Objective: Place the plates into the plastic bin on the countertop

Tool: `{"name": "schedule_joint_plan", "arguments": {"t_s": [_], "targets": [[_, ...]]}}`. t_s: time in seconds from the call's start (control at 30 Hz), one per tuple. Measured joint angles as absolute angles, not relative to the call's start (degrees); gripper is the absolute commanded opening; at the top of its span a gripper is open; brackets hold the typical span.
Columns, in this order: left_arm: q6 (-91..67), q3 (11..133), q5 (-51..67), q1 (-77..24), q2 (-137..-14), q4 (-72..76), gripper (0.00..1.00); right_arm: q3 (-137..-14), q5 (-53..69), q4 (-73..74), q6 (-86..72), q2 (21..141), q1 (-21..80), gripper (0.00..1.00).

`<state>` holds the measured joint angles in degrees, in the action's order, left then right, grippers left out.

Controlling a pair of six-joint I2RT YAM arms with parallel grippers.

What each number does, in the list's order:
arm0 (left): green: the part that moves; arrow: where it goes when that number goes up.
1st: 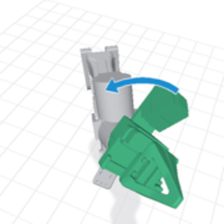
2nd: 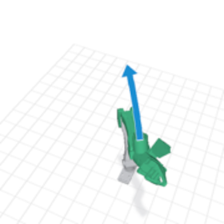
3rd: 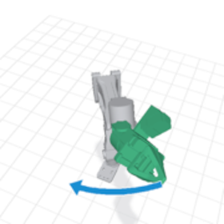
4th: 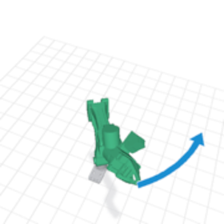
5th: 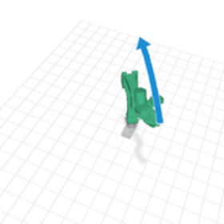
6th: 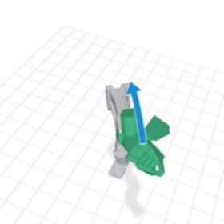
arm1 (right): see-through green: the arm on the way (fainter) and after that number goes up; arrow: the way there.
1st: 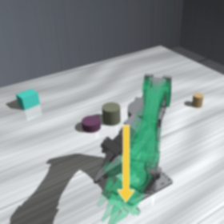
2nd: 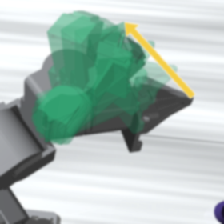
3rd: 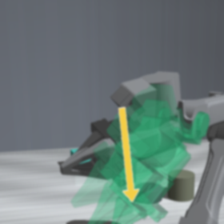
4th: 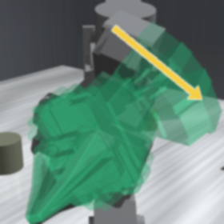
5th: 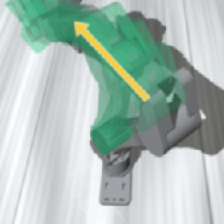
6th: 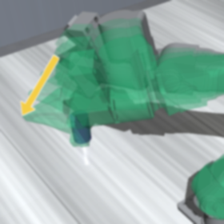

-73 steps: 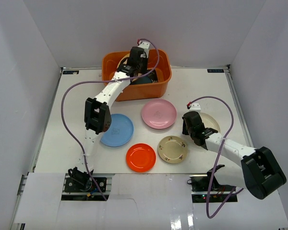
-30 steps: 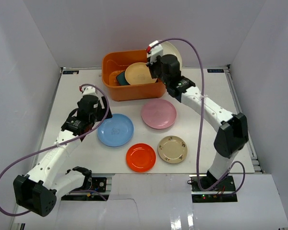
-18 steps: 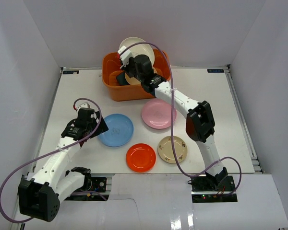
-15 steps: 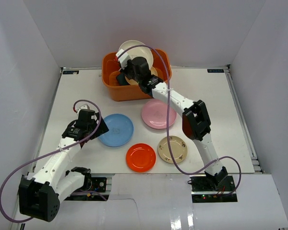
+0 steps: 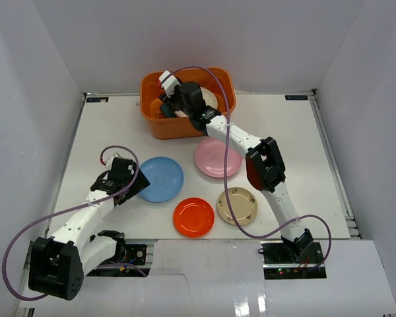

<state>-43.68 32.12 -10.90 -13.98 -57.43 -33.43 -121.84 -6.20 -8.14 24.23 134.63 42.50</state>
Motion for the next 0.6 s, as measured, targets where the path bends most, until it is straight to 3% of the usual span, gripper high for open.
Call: {"name": "schedule_joint_plan", "arguments": {"t_s": [0.17, 0.3, 0.33, 0.4, 0.43, 0.47, 0.5, 0.53, 0.57, 0.6], "targets": [[-46.4, 28.8, -10.9, -14.0, -57.5, -30.7, 0.82, -118.7, -7.6, -7.5, 22.4, 130.7, 42.5, 0.60], [-47.9, 26.9, -10.9, -14.0, -57.5, -28.3, 0.70, -99.6, -10.2, -8.8, 17.1, 112.9, 42.5, 0.58], [-48.2, 26.8, -10.9, -14.0, -57.7, -27.9, 0.60, -93.0, -11.1, -9.4, 15.0, 106.5, 42.5, 0.54], [-48.9, 26.7, -10.9, -14.0, -58.6, -26.7, 0.51, -80.6, -12.7, -12.5, 10.7, 93.7, 42.4, 0.46], [-49.2, 26.7, -10.9, -13.9, -59.1, -26.1, 0.38, -74.9, -13.3, -13.4, 7.5, 87.3, 42.1, 0.38], [-49.8, 26.7, -10.9, -13.9, -59.7, -25.5, 0.31, -69.6, -13.8, -14.9, 4.2, 81.5, 41.8, 0.37], [-50.1, 26.6, -11.0, -13.9, -60.4, -25.0, 0.23, -64.5, -14.3, -16.1, 1.1, 76.6, 41.3, 0.37], [-50.1, 26.6, -10.9, -13.8, -60.8, -24.7, 0.06, -60.2, -14.8, -17.0, -1.8, 72.8, 40.6, 0.38], [-50.3, 26.6, -10.9, -13.8, -61.1, -24.6, 0.00, -56.9, -15.3, -17.9, -4.3, 70.2, 40.1, 0.41], [-50.2, 26.6, -10.7, -13.7, -61.2, -24.1, 0.00, -54.0, -16.2, -18.5, -6.4, 68.7, 39.4, 0.52]]}}
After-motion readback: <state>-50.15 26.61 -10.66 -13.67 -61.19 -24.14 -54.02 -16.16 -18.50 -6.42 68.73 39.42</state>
